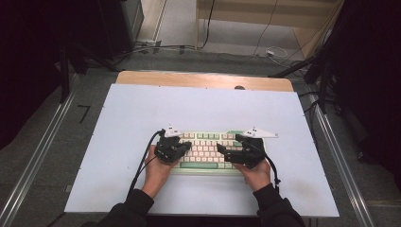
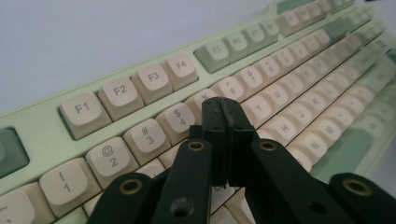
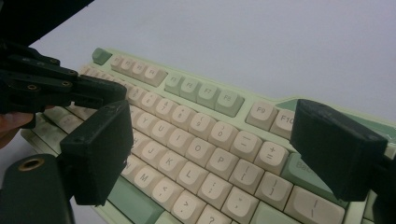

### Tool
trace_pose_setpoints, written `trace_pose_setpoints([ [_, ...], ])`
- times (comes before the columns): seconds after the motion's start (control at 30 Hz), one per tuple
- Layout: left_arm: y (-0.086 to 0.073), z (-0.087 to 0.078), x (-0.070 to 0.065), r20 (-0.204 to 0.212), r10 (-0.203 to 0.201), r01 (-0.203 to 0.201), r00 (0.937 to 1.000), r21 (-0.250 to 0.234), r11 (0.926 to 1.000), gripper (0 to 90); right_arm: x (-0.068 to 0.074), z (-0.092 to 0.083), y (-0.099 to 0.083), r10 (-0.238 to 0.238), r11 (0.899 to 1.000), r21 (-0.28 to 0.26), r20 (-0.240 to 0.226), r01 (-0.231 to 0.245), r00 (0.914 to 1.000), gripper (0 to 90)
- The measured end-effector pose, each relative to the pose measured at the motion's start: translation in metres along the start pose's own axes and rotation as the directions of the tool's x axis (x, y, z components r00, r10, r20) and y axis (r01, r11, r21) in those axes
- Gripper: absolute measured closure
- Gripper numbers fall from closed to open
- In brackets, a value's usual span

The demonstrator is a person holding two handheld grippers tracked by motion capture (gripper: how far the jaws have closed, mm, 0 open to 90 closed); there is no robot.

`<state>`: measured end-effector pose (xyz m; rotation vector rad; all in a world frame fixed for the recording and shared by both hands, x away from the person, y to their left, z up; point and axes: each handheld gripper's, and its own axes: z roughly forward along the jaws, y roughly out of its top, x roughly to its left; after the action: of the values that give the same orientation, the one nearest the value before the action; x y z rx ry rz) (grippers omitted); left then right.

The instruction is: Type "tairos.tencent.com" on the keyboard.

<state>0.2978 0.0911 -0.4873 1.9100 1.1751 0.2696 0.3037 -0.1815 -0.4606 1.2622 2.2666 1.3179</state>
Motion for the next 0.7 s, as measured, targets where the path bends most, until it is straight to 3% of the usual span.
trace_pose_setpoints([
  [0.1,0.002,-0.008,0.001,0.019,-0.019,0.02,0.9996,-0.041,0.999,78.6,0.0,0.0,0.0,0.002,1.0,0.0,0.001,-0.002,1.0,11.7],
  [0.2,0.005,-0.015,0.002,0.013,-0.035,0.036,0.9993,-0.077,0.9964,59.6,0.0,0.0,-0.001,0.002,1.0,0.001,0.002,-0.002,1.0,11.7],
  [0.33,0.005,-0.021,0.005,-0.009,-0.036,0.035,0.9993,-0.084,0.9959,40.7,0.0,0.0,0.0,0.001,1.0,-0.004,0.001,-0.001,1.0,11.7],
  [0.53,0.0,-0.026,0.01,-0.024,-0.034,0.031,0.9992,-0.087,0.9957,31.0,0.0,0.001,0.0,-0.003,1.0,-0.003,0.005,0.003,1.0,11.8],
  [0.7,-0.006,-0.031,0.014,-0.027,-0.04,0.037,0.9988,-0.1,0.9943,31.1,-0.001,0.001,-0.001,-0.003,1.0,-0.003,0.009,0.003,1.0,11.9],
])
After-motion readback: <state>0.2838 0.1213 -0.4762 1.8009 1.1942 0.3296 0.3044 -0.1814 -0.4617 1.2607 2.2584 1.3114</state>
